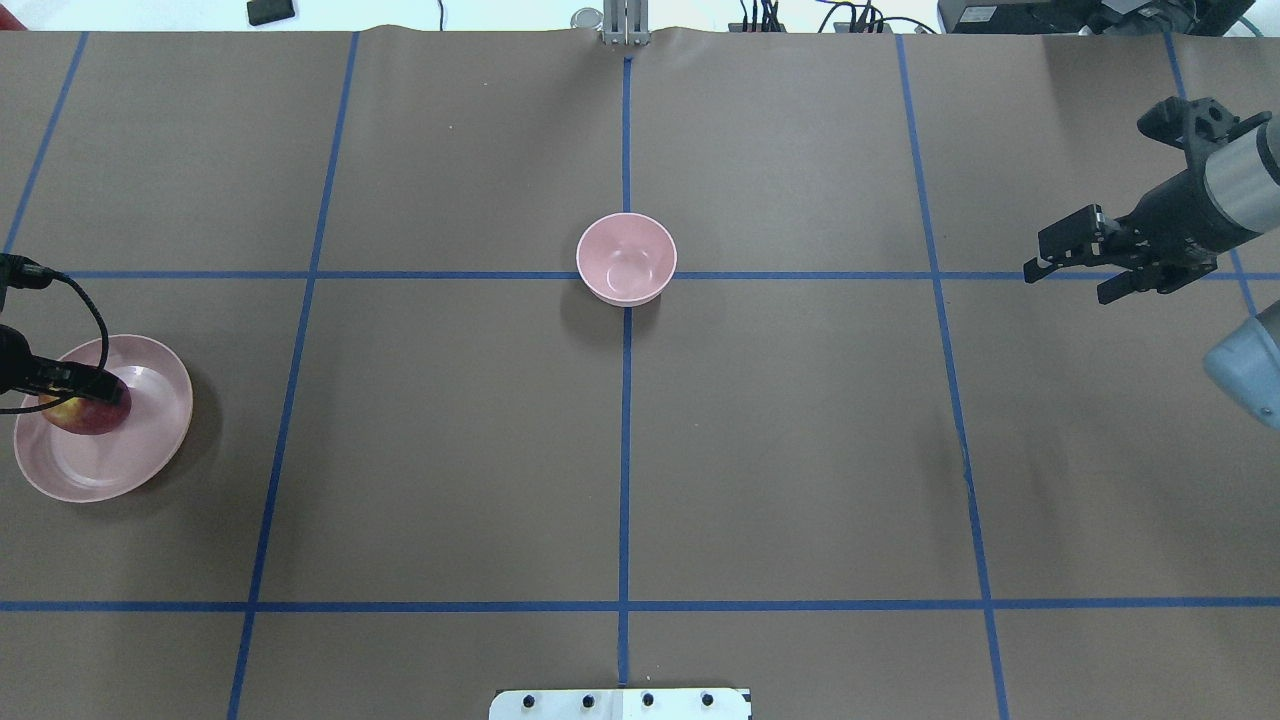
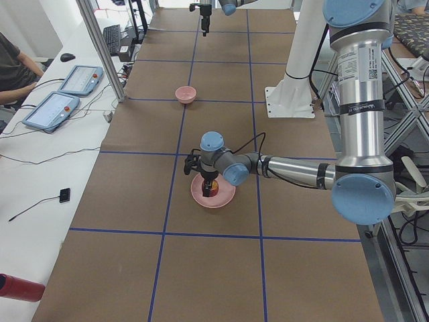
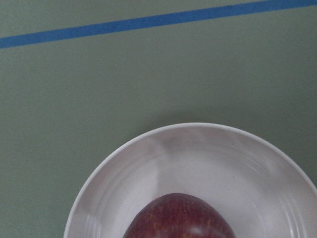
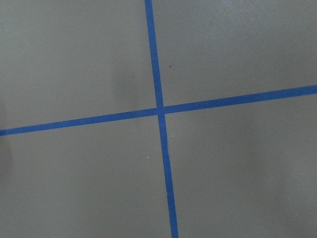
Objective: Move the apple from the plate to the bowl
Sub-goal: 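Grasp the red apple on the pink plate with the left gripper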
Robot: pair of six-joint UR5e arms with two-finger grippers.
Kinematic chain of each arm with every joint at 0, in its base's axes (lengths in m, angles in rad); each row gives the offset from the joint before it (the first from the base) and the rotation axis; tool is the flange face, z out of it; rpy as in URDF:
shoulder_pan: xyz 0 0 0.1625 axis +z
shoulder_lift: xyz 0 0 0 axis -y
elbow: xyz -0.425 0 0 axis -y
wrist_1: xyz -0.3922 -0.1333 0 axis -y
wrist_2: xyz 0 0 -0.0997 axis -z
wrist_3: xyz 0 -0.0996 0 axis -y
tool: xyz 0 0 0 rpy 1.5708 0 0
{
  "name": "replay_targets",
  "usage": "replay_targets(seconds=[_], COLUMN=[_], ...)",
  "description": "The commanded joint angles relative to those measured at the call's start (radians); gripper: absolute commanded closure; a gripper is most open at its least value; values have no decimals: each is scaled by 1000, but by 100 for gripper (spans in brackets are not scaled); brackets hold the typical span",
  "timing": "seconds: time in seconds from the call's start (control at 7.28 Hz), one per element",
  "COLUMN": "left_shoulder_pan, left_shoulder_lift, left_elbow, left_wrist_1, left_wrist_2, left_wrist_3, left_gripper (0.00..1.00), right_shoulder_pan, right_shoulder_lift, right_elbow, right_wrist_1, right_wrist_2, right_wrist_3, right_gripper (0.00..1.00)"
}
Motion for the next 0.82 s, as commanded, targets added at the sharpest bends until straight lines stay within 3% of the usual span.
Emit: replay_targets(seconds=[0.0,0.14,0.41,0.69], left_shoulder_pan=[9,9,7,-2], left_shoulder_lift=[-2,-2,-9,-32], left_elbow=[6,6,-6,-77], left_wrist_1=[0,-1,6,40], left_wrist_2=[-7,-7,-45,-186], left_wrist_3=[-6,-6,-11,-49], left_gripper=[8,26,100,100], right_shoulder_pan=[-4,-4,-12,16], right_shoulder_lift=[1,1,3,3], right_elbow=[-2,-2,-5,0], right_wrist_1=[-20,-21,-23,-21], right_wrist_2=[-2,-2,-5,-8], right_wrist_3=[0,0,0,-3], right_gripper=[0,0,0,0])
